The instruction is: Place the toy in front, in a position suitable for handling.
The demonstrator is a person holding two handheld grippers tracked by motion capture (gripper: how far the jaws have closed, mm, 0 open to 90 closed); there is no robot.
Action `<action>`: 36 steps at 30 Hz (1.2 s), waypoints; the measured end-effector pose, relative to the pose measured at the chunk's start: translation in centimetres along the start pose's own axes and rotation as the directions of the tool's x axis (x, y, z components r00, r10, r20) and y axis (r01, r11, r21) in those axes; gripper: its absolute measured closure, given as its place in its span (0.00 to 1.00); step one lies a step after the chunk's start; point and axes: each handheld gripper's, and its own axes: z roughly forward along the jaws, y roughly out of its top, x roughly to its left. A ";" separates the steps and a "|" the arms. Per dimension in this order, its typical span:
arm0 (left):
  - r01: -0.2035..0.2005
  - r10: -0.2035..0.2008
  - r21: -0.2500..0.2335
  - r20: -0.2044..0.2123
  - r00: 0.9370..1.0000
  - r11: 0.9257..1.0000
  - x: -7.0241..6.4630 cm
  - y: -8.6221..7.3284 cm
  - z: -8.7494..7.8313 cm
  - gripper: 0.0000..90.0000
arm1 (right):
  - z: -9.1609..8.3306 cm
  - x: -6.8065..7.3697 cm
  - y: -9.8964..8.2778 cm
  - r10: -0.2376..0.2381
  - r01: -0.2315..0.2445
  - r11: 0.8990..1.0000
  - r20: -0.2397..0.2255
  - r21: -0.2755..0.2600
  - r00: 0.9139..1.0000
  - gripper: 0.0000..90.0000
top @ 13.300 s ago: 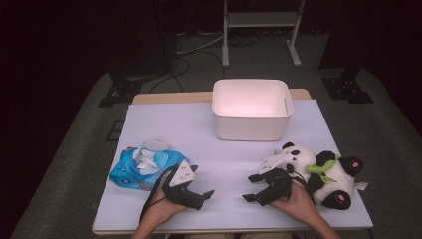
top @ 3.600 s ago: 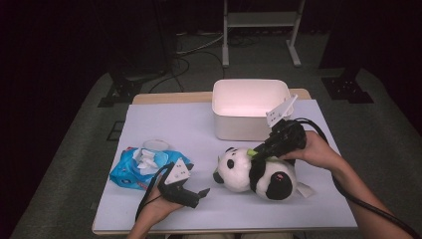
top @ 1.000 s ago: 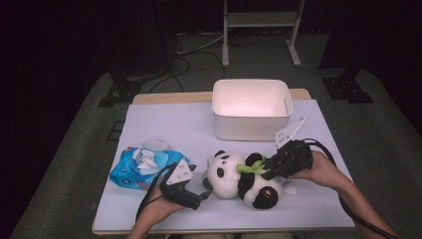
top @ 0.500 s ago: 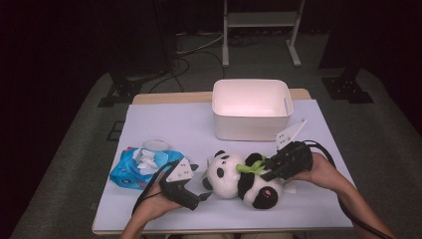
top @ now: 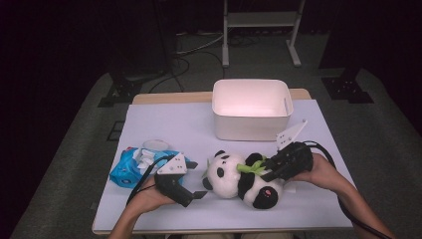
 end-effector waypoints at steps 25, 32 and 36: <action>-0.022 0.021 0.025 0.054 0.998 0.999 1.3 0.2 -2.2 0.07 | 0.1 0.2 0.0 0.005 -0.005 1.000 0.005 0.005 1.000 0.56; -0.028 0.026 0.032 0.043 0.999 0.999 1.8 0.2 -3.1 0.07 | 0.1 0.3 0.0 0.004 -0.004 1.000 0.006 0.007 1.000 0.56; -0.019 0.017 0.042 0.046 0.999 0.999 2.1 0.1 -3.8 0.08 | 0.1 0.3 0.0 0.005 -0.005 1.000 0.005 0.008 1.000 0.55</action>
